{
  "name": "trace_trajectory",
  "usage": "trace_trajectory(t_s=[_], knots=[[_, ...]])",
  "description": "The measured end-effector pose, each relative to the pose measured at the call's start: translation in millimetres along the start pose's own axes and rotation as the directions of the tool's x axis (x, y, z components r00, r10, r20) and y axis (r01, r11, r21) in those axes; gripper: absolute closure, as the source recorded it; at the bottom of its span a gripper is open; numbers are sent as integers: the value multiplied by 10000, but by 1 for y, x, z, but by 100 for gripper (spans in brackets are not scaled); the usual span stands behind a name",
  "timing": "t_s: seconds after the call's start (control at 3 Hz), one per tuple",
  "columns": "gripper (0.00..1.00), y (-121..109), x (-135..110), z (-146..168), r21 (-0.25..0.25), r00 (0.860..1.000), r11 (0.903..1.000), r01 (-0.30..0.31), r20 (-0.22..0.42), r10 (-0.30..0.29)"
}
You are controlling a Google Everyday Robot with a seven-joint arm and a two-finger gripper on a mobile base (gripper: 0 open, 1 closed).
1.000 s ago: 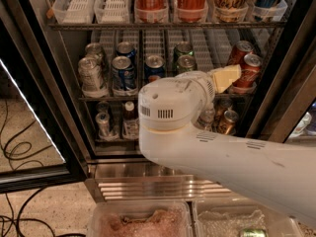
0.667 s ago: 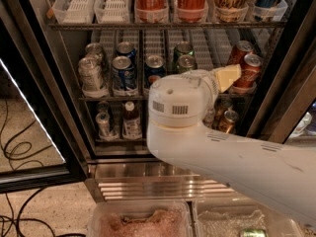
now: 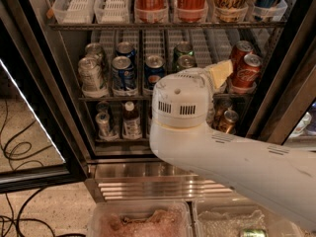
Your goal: Pick green can from middle shelf of fridge
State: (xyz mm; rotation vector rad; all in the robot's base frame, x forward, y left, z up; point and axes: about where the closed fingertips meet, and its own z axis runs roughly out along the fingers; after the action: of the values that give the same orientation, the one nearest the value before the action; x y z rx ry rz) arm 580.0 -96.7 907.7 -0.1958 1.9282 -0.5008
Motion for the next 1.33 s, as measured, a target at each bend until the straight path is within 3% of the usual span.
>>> trace_trajectory(t_s=[0.33, 0.67, 1.33], knots=[[0, 0, 0, 0, 2, 10000, 10000, 1, 0, -1], [0, 6, -13, 17, 700, 9996, 9972, 260, 75, -266], [0, 8, -13, 22, 520, 9994, 9980, 358, -54, -356]])
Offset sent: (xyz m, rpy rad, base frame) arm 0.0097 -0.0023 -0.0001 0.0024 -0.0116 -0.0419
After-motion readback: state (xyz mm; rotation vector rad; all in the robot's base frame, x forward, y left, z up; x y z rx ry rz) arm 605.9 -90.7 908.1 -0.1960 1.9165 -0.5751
